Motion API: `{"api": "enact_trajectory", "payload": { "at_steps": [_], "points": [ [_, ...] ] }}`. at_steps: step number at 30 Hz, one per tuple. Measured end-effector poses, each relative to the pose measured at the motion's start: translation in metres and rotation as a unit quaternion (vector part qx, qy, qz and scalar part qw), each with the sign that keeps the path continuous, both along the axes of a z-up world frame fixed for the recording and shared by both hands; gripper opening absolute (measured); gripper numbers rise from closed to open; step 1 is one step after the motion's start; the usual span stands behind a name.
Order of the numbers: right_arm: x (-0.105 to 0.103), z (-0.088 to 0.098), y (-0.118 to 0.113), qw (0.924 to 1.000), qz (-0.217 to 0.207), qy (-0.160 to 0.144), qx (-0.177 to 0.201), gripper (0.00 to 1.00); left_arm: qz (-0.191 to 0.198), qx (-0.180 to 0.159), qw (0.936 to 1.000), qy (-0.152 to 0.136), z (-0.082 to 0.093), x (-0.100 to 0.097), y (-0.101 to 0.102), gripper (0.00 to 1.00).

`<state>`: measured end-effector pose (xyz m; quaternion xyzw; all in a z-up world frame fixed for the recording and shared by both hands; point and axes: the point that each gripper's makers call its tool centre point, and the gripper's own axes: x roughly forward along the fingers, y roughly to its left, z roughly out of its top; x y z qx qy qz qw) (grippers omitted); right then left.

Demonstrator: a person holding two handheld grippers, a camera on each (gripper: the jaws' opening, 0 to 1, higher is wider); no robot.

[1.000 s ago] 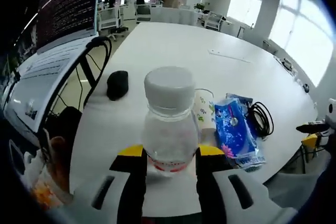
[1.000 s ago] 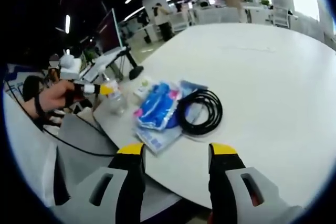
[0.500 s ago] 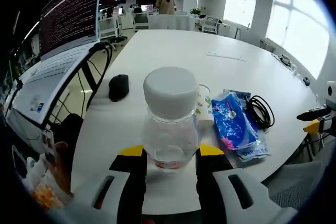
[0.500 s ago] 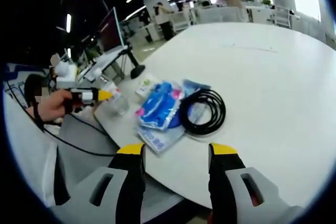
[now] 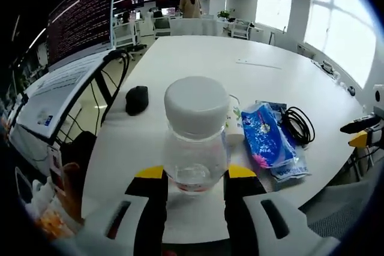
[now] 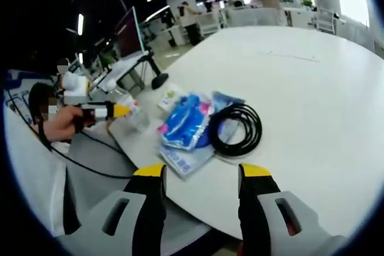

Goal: Arrange the tabletop items into an orderly group along one side of the table until the central work area is clear of visible clutter.

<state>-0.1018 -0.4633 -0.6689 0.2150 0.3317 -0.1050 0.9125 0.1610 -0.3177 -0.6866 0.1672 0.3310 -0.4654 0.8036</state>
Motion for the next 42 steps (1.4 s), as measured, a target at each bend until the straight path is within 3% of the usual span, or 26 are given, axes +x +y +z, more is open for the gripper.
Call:
{"api": "enact_trajectory", "payload": {
  "at_steps": [14,24,42],
  "points": [
    [-0.008,-0.004,0.012,0.9996,0.017,0.022,0.004,0.46,0.015,-0.011,0.9998,-0.001,0.000,0.001,-0.002,0.35],
    [0.002,0.002,0.011,0.9987,0.036,0.035,-0.007,0.46,0.026,-0.021,0.9995,-0.002,-0.001,0.016,-0.004,0.35],
    [0.009,0.002,0.022,0.9977,0.047,0.048,-0.010,0.46,0.029,-0.034,0.9990,0.002,0.000,0.041,-0.030,0.35]
  ]
}}
